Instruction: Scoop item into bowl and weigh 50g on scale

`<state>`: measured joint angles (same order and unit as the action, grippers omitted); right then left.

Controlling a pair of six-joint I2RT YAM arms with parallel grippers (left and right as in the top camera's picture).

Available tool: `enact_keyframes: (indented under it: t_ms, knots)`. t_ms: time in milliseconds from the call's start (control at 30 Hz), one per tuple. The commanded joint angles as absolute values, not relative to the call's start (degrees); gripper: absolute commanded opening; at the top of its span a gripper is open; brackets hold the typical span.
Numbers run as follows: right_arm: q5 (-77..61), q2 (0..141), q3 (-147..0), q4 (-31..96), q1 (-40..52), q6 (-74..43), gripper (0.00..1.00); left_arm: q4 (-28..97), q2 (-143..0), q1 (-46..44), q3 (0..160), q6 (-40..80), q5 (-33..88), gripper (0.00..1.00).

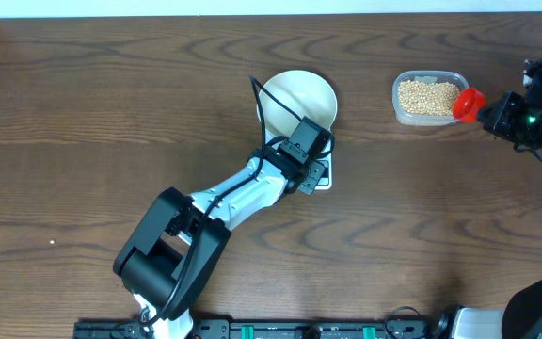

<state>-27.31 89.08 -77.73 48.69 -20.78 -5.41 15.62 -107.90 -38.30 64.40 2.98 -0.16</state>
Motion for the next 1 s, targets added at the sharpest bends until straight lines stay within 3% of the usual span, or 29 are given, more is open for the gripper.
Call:
enact_keyframes:
  t_ms: [0, 767, 967]
  knots:
    - [-27.29, 88.29, -78.26, 48.86, -20.62, -5.5, 0.01, 15.7, -107.18, -38.04, 64.16, 2.13, -0.69, 0.07]
    - [-27.05, 88.29, -78.26, 48.88, -20.62, -5.5, 0.01, 16.6, -109.62, -38.06, 63.9, 2.17, -0.62, 0.07]
    - [-26.87, 88.29, -78.26, 48.84, -20.62, -5.5, 0.01, 22.26, -109.62, -38.06, 63.9, 2.13, -0.47, 0.08]
